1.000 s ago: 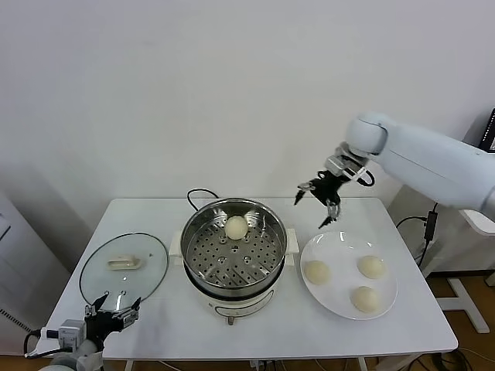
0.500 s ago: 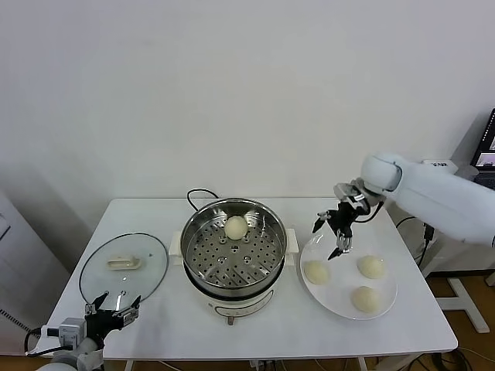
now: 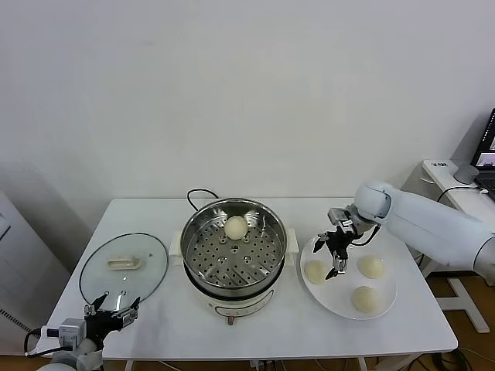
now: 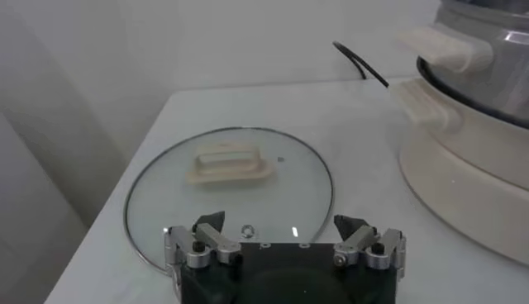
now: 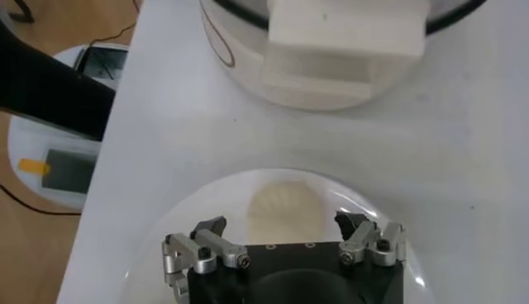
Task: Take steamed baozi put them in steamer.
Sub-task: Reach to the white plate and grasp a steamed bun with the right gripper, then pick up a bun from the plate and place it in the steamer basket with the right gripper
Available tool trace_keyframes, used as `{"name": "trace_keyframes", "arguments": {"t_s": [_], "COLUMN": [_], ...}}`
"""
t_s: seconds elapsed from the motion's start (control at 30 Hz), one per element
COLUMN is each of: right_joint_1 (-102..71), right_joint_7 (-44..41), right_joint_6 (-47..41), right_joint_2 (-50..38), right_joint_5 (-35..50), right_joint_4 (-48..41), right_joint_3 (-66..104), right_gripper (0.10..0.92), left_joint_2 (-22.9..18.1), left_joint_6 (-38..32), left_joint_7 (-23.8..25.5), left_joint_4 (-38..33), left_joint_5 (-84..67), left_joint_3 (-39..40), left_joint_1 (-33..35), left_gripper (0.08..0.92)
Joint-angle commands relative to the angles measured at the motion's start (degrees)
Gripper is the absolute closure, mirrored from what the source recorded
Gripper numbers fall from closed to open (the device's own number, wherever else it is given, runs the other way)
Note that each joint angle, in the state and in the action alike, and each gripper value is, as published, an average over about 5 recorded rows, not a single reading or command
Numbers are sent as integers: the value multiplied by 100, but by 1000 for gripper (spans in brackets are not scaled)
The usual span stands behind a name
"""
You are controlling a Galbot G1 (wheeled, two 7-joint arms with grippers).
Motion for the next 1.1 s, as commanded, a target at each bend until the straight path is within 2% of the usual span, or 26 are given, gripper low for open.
{"name": "trace_keyframes", "arguments": {"t_s": [0.03, 0.17, 0.3, 0.57, 0.67, 0.93, 1.1], "right_joint_1": [-424, -536, -616, -720, -724, -107, 1375], "right_joint_7": [110, 165, 191, 225, 207, 23, -335], "right_joint_6": [-98, -82, -87, -90, -84, -93, -151], "right_joint_2": [73, 160, 250, 357, 346, -35, -559], "right_joint_5": [-315, -417, -442, -438, -425, -123, 645], "right_joint_4": [-220, -335, -439, -579, -553, -62, 544], "right_joint_3": [300, 413, 494, 613, 629, 232, -676], "right_gripper": [203, 218, 280, 475, 521, 533, 526], "left_joint_2": [-2, 0, 3, 8, 6, -7, -10], "left_joint_6": [-1, -3, -5, -12, -12, 5, 11], "left_joint_7": [2, 3, 3, 3, 3, -8, -17], "left_joint_4": [4, 13, 23, 45, 50, 33, 24], "left_joint_5": [1, 0, 0, -1, -1, 7, 15], "left_joint_3": [7, 19, 27, 29, 34, 37, 35], "left_joint_1": [1, -1, -4, 0, 1, -8, -8], "left_gripper": [177, 177, 177, 177, 177, 177, 177]}}
